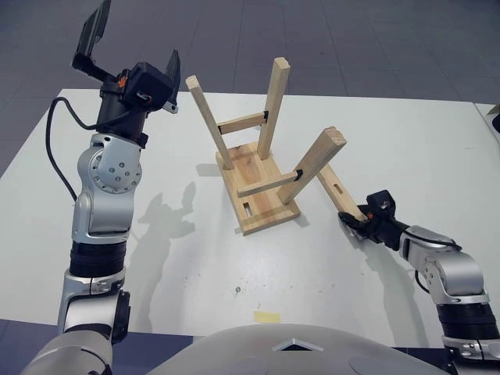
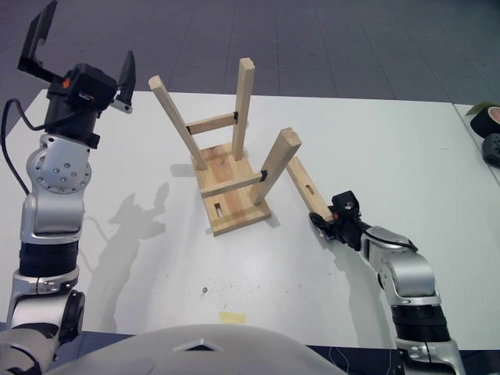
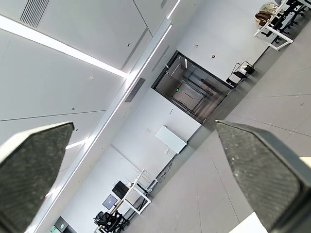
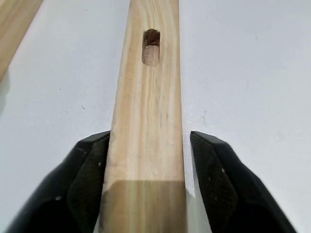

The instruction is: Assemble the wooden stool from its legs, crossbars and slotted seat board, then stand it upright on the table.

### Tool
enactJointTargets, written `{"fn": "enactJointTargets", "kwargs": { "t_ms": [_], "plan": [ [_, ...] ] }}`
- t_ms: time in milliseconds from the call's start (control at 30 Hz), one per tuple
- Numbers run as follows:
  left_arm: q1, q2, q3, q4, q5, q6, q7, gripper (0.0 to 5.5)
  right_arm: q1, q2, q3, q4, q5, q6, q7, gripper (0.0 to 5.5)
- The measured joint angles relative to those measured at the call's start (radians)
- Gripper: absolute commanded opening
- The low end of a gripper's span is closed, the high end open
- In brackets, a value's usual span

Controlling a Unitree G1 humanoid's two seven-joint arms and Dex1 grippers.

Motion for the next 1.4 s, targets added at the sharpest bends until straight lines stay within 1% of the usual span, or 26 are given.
{"fn": "enactJointTargets", "kwargs": {
  "t_ms": [33, 200, 267, 333, 400, 500, 567, 633, 667, 767, 867, 967, 1067, 1100, 1167, 1267, 1300, 1400],
  "plan": [
    [0.001, -0.002, 0.000, 0.000, 0.000, 0.001, 0.002, 5.40, -0.002, 0.000, 0.002, 0.003, -0.007, -0.002, 0.004, 2.08],
    [0.000, -0.004, 0.000, -0.007, 0.000, 0.007, 0.002, 5.40, -0.005, 0.001, 0.008, 0.011, -0.026, -0.024, 0.014, 2.05],
    [-0.014, -0.008, 0.002, -0.019, -0.021, 0.027, -0.016, 5.40, -0.004, 0.015, 0.009, 0.021, -0.049, -0.064, 0.000, 2.05],
    [-0.057, -0.035, 0.022, -0.037, -0.106, 0.081, -0.048, 5.40, -0.019, 0.056, -0.017, 0.040, -0.070, -0.152, -0.051, 2.05],
    [-0.116, -0.070, 0.058, -0.050, -0.224, 0.183, -0.090, 5.40, -0.063, 0.081, -0.048, 0.052, -0.104, -0.260, -0.116, 2.05],
    [-0.233, -0.149, 0.135, -0.078, -0.485, 0.402, -0.137, 5.40, -0.175, 0.085, -0.100, 0.042, -0.160, -0.428, -0.211, 2.05],
    [-0.306, -0.189, 0.179, -0.095, -0.663, 0.541, -0.160, 5.40, -0.225, 0.089, -0.105, 0.010, -0.191, -0.513, -0.244, 2.05],
    [-0.366, -0.232, 0.214, -0.113, -0.852, 0.658, -0.170, 5.40, -0.265, 0.103, -0.096, -0.034, -0.215, -0.579, -0.256, 2.05],
    [-0.376, -0.243, 0.222, -0.117, -0.903, 0.686, -0.171, 5.40, -0.271, 0.106, -0.094, -0.046, -0.219, -0.592, -0.257, 2.05],
    [-0.396, -0.325, 0.267, -0.116, -1.199, 0.821, -0.137, 5.40, -0.304, 0.138, -0.045, -0.122, -0.226, -0.632, -0.253, 2.05],
    [-0.397, -0.388, 0.288, -0.116, -1.437, 0.900, -0.068, 5.40, -0.331, 0.167, 0.021, -0.199, -0.228, -0.641, -0.229, 2.05],
    [-0.399, -0.427, 0.295, -0.117, -1.687, 0.933, 0.048, 5.40, -0.350, 0.184, 0.090, -0.279, -0.229, -0.651, -0.191, 2.05],
    [-0.422, -0.426, 0.285, -0.124, -1.933, 0.945, 0.192, 5.40, -0.356, 0.187, 0.165, -0.359, -0.236, -0.666, -0.134, 2.05],
    [-0.437, -0.421, 0.277, -0.130, -1.974, 0.944, 0.224, 5.40, -0.359, 0.190, 0.185, -0.377, -0.238, -0.672, -0.118, 2.05],
    [-0.453, -0.408, 0.263, -0.141, -2.022, 0.930, 0.282, 5.09, -0.359, 0.200, 0.201, -0.394, -0.242, -0.673, -0.114, 2.05],
    [-0.453, -0.373, 0.258, -0.127, -2.026, 0.892, 0.354, 4.60, -0.357, 0.207, 0.218, -0.399, -0.258, -0.667, -0.113, 2.05],
    [-0.453, -0.367, 0.258, -0.123, -2.026, 0.882, 0.360, 4.37, -0.356, 0.210, 0.222, -0.399, -0.261, -0.667, -0.113, 2.05],
    [-0.455, -0.302, 0.256, -0.115, -2.014, 0.865, 0.369, 3.95, -0.350, 0.217, 0.225, -0.401, -0.286, -0.664, -0.116, 2.05]
  ]
}}
